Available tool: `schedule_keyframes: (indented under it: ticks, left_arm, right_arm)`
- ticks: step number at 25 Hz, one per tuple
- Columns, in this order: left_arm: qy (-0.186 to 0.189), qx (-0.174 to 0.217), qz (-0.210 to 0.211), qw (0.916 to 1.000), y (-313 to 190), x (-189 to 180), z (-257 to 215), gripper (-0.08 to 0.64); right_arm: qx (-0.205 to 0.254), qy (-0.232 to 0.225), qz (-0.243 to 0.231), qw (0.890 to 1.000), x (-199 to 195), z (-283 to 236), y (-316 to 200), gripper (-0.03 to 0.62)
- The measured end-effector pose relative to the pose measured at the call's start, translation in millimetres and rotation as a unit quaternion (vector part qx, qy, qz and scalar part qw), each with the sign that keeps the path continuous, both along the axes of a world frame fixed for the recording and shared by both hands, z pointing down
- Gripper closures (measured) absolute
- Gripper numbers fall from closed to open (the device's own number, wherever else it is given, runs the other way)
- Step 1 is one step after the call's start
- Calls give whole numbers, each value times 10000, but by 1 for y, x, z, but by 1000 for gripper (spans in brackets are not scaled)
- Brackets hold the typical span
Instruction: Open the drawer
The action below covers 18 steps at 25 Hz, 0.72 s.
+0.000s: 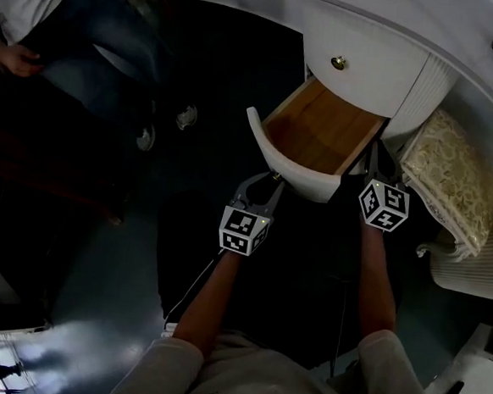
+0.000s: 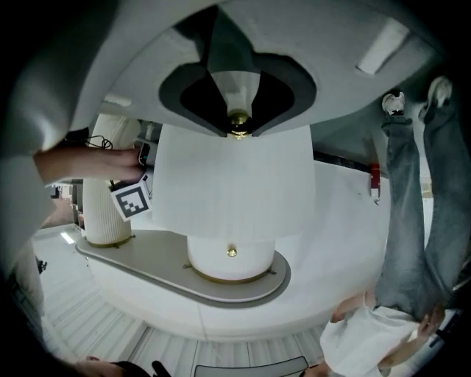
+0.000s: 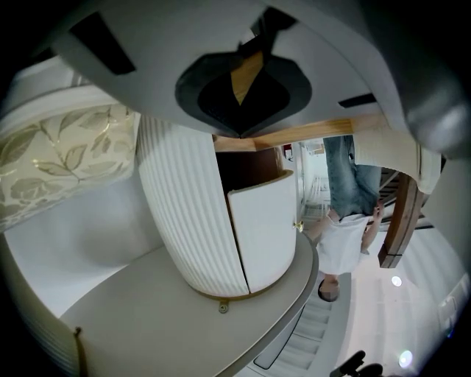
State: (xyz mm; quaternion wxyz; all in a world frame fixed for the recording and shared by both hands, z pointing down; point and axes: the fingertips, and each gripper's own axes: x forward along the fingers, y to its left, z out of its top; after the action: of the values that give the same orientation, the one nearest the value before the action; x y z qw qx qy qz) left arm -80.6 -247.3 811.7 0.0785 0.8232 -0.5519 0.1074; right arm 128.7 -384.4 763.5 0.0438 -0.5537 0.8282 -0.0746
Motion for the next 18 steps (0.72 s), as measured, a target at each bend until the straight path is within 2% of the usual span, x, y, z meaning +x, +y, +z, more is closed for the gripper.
schedule_keyframes:
  ticks: [7, 12, 18]
  left_arm:
    - [72, -21, -22, 10000, 11, -5, 3, 453]
    - [166, -12, 72, 9998, 19, -10, 0, 453]
    - [194, -56, 195, 9996, 20, -10, -1, 453]
  right_arm:
    - [89, 107, -16, 9999, -3, -7, 4, 577]
    - [207, 445, -90, 9988, -8, -10, 11, 577]
    - [58, 199, 62, 9998, 6, -7, 9, 577]
